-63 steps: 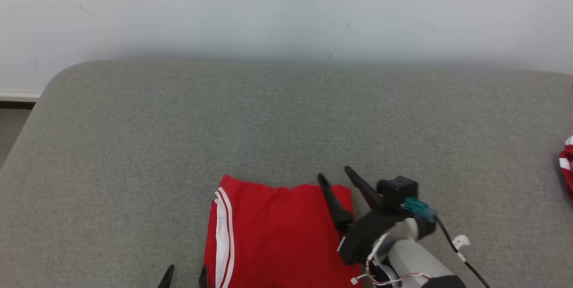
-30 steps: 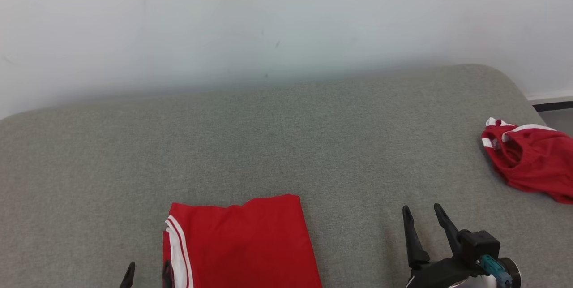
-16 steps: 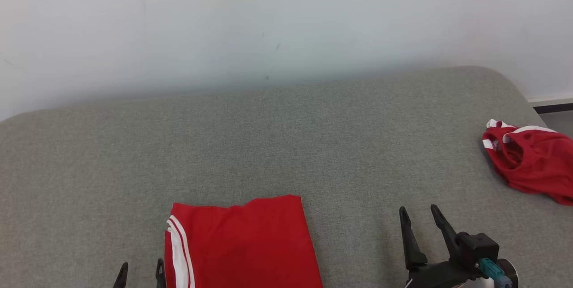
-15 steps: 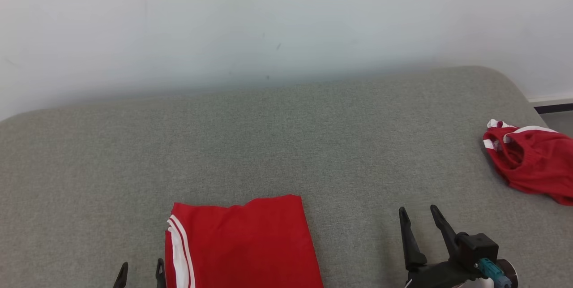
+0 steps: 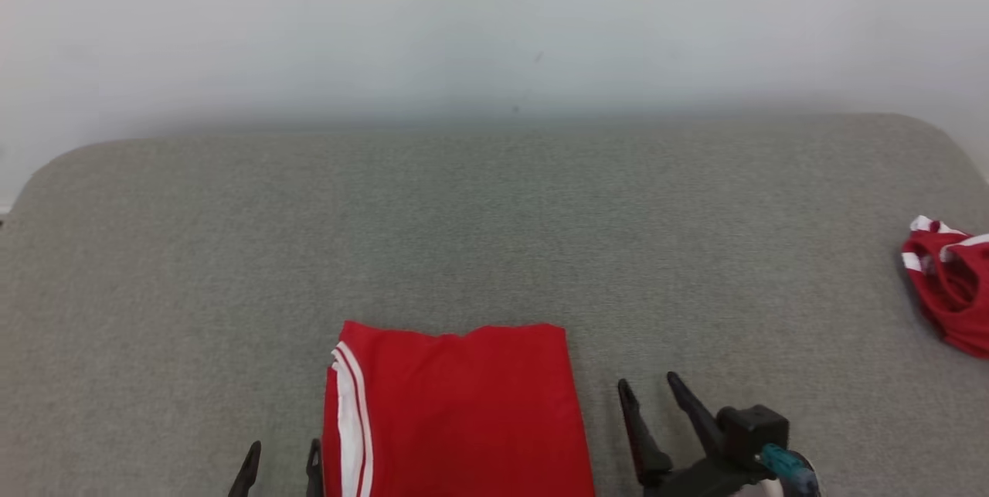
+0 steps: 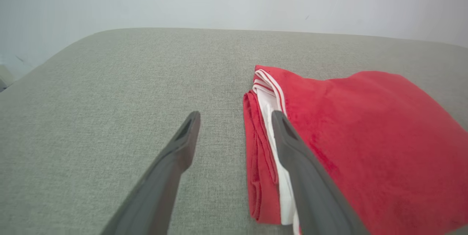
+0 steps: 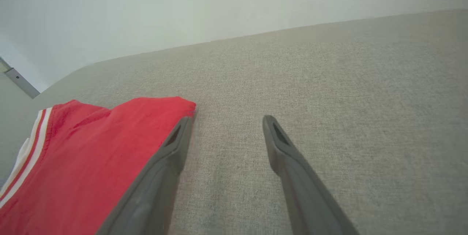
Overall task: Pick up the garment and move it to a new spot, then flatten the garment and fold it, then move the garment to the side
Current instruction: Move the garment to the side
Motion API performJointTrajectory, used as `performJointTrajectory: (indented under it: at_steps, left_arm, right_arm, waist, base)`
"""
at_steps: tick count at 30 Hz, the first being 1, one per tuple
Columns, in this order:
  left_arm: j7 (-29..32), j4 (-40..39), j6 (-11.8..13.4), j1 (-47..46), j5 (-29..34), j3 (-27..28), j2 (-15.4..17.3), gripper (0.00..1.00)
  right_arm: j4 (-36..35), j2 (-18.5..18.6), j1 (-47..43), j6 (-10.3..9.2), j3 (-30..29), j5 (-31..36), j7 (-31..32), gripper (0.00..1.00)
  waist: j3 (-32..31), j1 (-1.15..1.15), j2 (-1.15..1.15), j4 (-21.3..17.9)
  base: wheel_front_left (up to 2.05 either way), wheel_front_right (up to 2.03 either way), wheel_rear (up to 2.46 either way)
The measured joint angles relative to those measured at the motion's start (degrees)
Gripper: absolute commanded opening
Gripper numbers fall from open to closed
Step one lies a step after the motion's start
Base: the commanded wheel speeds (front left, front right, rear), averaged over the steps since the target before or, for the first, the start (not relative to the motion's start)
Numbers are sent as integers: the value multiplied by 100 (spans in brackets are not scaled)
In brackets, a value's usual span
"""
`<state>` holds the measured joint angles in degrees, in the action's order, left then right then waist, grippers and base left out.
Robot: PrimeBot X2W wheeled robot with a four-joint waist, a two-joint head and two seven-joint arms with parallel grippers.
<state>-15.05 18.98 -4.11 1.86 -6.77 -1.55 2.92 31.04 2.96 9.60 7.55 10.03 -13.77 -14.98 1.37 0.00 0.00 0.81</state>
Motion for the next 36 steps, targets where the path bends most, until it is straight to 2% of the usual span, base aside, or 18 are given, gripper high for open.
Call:
performJointTrajectory:
  at_steps: [8,13,18,19,20,21,26,36]
  left_arm:
    - [0,100,-18,-14,-66,-78,2,100]
    - [0,99,-43,-80,-66,-133,1,100]
    - [0,99,-15,-80,-90,-135,1,100]
    - [0,100,-13,-80,-90,-133,1,100]
    - [0,101,-9,-80,-91,-130,1,100]
    - [0,107,-9,-80,-91,-119,1,100]
    - [0,121,-44,-80,-96,-115,0,100]
    - [0,149,-94,36,-96,-63,2,100]
  right_arm:
    - [740,-9,446,0,725,-624,0,100]
    - [1381,-1,663,0,748,-832,35,100]
    - [1685,-2,877,0,1055,-1185,57,100]
    - [1735,0,921,0,1121,-1222,57,62]
    - [1781,1,946,0,1172,-1262,55,42]
    - [1827,1,987,0,1183,-1289,42,0]
    - [1997,-12,1061,1,1210,-1330,5,0]
    - [1894,-21,985,2,594,-924,5,0]
  waist:
    - [125,0,0,449]
    - [202,0,0,709]
    - [294,0,0,870]
    - [310,0,0,881]
    - [318,0,0,883]
    - [317,0,0,878]
    - [279,0,0,754]
    - [164,0,0,-20]
  base:
    - [0,0,0]
    - [0,0,0]
    - [0,0,0]
    - [0,0,0]
    - [0,0,0]
    - [0,0,0]
    - [0,0,0]
    - [0,0,0]
